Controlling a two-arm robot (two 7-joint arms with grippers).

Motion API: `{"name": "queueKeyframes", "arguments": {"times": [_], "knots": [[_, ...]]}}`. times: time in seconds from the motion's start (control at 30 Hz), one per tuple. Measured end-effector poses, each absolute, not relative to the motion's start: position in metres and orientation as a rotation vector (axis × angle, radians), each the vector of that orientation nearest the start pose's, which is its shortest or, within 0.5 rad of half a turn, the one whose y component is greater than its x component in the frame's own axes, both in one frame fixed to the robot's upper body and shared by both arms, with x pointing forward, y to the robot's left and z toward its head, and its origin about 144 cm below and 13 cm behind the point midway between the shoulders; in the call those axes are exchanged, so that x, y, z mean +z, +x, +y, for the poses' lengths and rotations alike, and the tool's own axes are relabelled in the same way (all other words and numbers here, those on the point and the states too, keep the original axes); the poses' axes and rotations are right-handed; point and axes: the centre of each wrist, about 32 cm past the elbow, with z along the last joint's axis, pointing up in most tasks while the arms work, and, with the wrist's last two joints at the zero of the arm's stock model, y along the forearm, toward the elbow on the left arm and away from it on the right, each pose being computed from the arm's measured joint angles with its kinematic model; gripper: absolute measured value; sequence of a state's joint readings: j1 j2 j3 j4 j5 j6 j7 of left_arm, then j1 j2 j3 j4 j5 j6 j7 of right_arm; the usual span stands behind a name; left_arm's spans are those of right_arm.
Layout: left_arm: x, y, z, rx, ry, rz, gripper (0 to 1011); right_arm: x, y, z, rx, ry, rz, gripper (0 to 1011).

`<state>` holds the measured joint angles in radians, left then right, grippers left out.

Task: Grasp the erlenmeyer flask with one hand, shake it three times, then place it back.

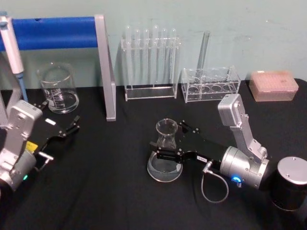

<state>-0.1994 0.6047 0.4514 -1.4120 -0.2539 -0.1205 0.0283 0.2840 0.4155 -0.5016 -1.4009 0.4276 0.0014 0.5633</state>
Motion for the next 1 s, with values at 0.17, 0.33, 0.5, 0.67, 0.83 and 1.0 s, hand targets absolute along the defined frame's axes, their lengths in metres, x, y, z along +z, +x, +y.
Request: {"name": "queueKeyframes", "arguments": {"times": [0.17, 0.33, 0.5, 0.67, 0.83, 1.0], "knots": [[1.1398, 0.4886, 0.3097, 1.248, 0.304, -0.285, 1001, 1.1508, 0.5104, -0.2274, -0.629, -0.112, 0.033, 1003], [1.1398, 0.4886, 0.3097, 1.248, 0.305, -0.285, 1001, 1.1512, 0.5096, -0.2274, -0.631, -0.112, 0.034, 1003], [1.1398, 0.4886, 0.3097, 1.248, 0.304, -0.285, 1001, 1.1515, 0.5083, -0.2282, -0.636, -0.109, 0.034, 1002], [1.1398, 0.4886, 0.3097, 1.248, 0.304, -0.285, 1001, 1.1519, 0.5062, -0.2291, -0.639, -0.107, 0.032, 1003], [1.1398, 0.4886, 0.3097, 1.248, 0.304, -0.285, 1001, 1.1520, 0.5044, -0.2304, -0.639, -0.107, 0.032, 1003], [1.1398, 0.4886, 0.3097, 1.248, 0.304, -0.285, 1001, 1.1517, 0.5026, -0.2306, -0.640, -0.108, 0.032, 1002]]}}
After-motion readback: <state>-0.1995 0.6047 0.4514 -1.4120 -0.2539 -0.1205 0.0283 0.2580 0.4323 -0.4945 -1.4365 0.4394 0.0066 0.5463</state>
